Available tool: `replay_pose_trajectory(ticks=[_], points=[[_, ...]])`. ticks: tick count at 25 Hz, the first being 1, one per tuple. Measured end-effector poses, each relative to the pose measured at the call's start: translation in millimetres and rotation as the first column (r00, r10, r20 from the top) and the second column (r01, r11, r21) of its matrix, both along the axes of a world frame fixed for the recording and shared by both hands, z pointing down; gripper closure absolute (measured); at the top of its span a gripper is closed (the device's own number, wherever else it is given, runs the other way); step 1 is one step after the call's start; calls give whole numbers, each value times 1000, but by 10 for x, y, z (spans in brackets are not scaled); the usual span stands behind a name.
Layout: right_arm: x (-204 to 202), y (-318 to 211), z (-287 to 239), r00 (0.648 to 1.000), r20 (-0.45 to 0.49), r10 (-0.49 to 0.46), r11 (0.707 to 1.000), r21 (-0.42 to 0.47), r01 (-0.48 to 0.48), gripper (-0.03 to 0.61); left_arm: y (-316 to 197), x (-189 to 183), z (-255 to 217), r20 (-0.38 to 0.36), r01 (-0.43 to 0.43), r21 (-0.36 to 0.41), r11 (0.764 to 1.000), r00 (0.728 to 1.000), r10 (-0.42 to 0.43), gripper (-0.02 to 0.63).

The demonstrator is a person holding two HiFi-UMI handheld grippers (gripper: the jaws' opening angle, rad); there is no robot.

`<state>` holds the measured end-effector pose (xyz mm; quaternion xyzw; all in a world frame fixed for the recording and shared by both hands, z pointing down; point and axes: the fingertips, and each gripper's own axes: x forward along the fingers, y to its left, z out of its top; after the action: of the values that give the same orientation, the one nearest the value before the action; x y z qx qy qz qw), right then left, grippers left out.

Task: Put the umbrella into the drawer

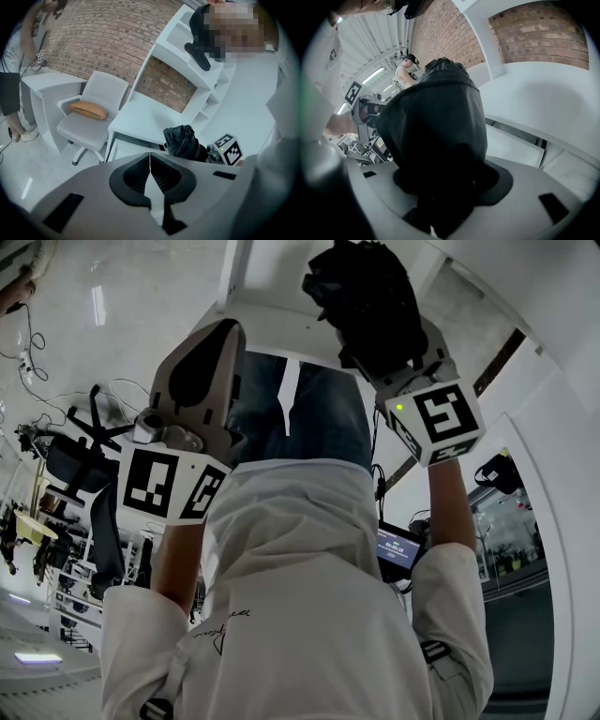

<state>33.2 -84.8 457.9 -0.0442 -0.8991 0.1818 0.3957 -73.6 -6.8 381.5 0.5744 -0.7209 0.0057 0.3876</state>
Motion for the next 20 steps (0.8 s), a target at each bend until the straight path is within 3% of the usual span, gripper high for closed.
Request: replay_pose_trajectory(ticks=[20], points=[[-63, -80, 331, 998, -60, -19, 1000, 17, 20, 328, 39, -116, 32, -4, 18, 3, 1000, 1000, -18, 597]])
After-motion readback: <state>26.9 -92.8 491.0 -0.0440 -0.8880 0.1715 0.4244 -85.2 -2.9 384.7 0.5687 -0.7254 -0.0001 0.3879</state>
